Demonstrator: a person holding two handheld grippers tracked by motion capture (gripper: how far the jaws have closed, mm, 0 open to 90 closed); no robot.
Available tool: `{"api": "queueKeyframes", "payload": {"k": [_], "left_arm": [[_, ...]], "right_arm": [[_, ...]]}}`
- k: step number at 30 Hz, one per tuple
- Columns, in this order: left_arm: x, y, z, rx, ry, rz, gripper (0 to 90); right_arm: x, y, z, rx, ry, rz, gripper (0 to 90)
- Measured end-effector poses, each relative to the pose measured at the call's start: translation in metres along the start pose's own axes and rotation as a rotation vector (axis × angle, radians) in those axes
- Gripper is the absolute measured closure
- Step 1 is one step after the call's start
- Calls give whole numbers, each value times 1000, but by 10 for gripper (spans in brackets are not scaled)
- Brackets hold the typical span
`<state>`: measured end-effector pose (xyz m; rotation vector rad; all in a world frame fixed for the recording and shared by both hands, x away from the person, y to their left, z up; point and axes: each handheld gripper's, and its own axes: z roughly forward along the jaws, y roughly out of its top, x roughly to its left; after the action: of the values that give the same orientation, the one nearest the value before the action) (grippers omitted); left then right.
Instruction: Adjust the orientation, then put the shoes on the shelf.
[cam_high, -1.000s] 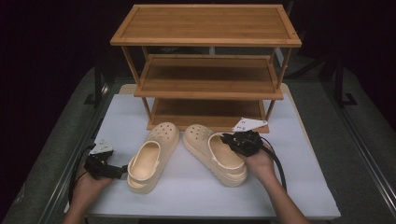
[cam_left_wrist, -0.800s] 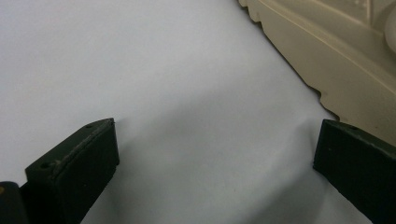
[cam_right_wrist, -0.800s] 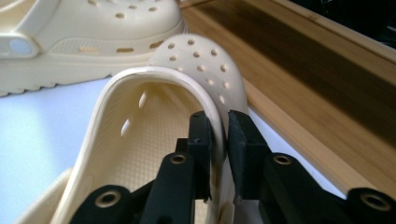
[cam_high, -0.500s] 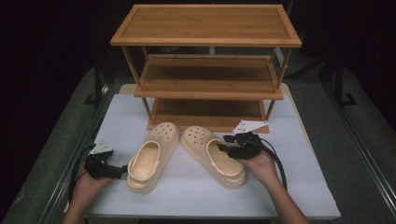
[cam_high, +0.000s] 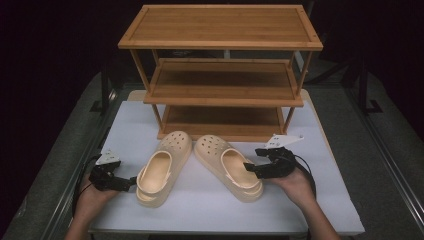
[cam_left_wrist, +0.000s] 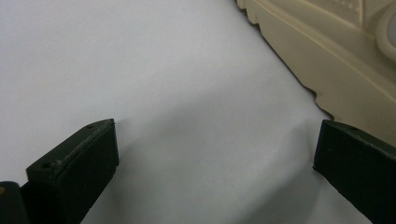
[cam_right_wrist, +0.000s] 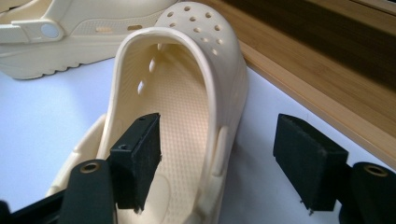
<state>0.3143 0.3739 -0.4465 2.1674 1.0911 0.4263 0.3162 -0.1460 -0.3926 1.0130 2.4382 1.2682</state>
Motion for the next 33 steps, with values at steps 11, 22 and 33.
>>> {"api": "queueKeyframes", "payload": {"k": [11, 22, 33], "left_arm": [[0, 13, -29, -50, -26, -12, 0], [-11, 32, -50, -88, -78, 10, 0], [-29, 57, -64, -150, -147, 63, 135]], "right_arm": [[0, 0, 2, -2, 16, 3, 291], [1, 0, 1, -9, 20, 9, 290], [1, 1, 2, -11, 13, 9, 284]]}}
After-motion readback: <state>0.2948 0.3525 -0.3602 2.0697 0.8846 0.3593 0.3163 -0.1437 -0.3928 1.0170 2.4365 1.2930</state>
